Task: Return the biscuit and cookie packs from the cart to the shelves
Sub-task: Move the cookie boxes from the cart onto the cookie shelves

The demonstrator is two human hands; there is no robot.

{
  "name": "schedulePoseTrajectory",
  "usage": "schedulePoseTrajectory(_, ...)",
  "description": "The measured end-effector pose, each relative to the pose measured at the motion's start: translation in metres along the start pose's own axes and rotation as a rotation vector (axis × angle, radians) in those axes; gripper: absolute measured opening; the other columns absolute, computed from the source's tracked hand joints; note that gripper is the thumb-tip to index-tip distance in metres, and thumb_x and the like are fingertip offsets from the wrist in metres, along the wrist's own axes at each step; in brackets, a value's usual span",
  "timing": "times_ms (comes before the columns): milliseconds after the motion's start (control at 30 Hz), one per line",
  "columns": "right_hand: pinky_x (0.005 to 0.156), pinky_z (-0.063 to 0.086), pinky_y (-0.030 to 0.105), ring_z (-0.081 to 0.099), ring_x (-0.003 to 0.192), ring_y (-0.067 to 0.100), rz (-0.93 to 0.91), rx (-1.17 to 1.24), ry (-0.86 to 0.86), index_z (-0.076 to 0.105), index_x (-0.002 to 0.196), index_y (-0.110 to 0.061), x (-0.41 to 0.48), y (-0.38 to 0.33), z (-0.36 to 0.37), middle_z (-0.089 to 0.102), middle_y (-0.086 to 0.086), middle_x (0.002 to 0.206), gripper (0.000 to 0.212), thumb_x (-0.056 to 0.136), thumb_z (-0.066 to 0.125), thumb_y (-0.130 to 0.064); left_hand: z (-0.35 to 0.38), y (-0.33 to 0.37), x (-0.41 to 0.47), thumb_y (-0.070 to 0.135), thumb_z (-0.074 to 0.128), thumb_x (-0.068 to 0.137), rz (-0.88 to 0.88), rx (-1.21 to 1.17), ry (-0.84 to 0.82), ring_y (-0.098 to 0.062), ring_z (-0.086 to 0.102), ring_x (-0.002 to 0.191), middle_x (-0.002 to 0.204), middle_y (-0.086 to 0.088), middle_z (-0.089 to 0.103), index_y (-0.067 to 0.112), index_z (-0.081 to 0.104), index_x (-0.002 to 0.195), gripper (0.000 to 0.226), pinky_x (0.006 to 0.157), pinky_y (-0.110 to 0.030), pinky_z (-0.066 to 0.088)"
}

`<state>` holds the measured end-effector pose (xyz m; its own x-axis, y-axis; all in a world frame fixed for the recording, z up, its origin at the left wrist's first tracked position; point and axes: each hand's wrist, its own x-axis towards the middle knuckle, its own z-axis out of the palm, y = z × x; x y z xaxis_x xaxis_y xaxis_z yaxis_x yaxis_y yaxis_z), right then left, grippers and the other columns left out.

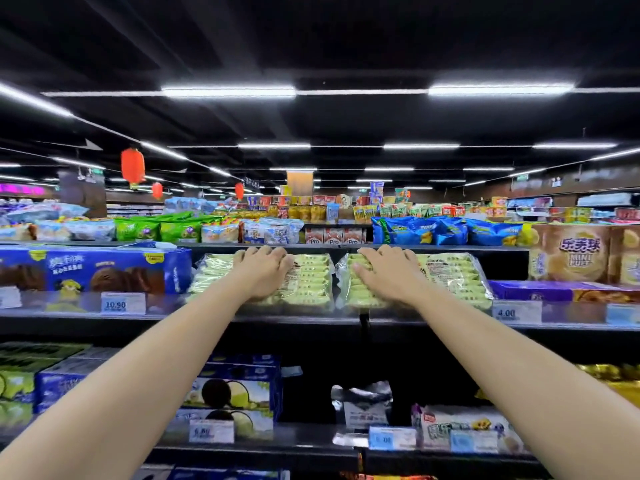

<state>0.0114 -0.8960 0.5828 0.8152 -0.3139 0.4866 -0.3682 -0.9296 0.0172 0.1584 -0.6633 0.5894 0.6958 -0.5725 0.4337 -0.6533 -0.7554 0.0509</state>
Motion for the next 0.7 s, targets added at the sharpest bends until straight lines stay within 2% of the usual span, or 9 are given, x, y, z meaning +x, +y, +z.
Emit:
schedulePoseTrajectory(200, 0.117, 0.023, 0.054, 0.042, 0.138, 0.031, -0.007, 0.022, 0.019, 0.034, 0.150, -0.032, -0.004, 0.001, -0.002, 0.046, 0.011, 0.149, 0.064, 0.098, 0.017, -0.066, 0.002, 0.009, 0.002, 0.056, 0.013, 0.103, -0.007, -0.030, 0.014, -0.032, 0.041, 0.137, 0.148, -0.008, 0.048, 0.025, 0.042, 0.144, 0.059, 0.117, -0.055, 0.024)
schedulePoseTrajectory(400, 0.123, 0.017, 0.052, 0.035, 0.145, 0.027, -0.039, 0.027, 0.022, 0.028, 0.155, -0.031, -0.012, 0.004, -0.005, 0.041, 0.006, 0.156, 0.065, 0.100, 0.019, -0.065, 0.005, 0.017, -0.001, 0.051, 0.017, 0.102, 0.024, -0.074, 0.093, -0.027, 0.052, 0.124, 0.133, -0.006, 0.060, 0.026, 0.053, 0.134, 0.054, 0.115, -0.054, 0.029)
schedulePoseTrajectory(533, 0.124, 0.014, 0.051, 0.029, 0.149, 0.019, -0.046, 0.034, 0.075, 0.027, 0.156, -0.030, -0.024, 0.008, -0.006, 0.036, -0.002, 0.160, 0.061, 0.102, 0.024, -0.060, 0.012, 0.040, -0.005, 0.051, 0.021, 0.101, 0.074, -0.140, 0.181, -0.024, 0.052, 0.128, 0.138, -0.004, 0.057, 0.027, 0.050, 0.140, 0.054, 0.119, -0.053, 0.026)
schedulePoseTrajectory(700, 0.123, 0.018, 0.046, 0.026, 0.150, 0.019, -0.057, 0.026, 0.180, 0.038, 0.151, -0.028, -0.055, 0.018, -0.005, 0.034, 0.000, 0.160, 0.055, 0.104, 0.028, -0.056, 0.018, 0.075, -0.011, 0.051, 0.022, 0.101, 0.147, -0.141, 0.264, -0.025, 0.046, 0.134, 0.142, -0.001, 0.053, 0.029, 0.047, 0.142, 0.052, 0.122, -0.050, 0.019)
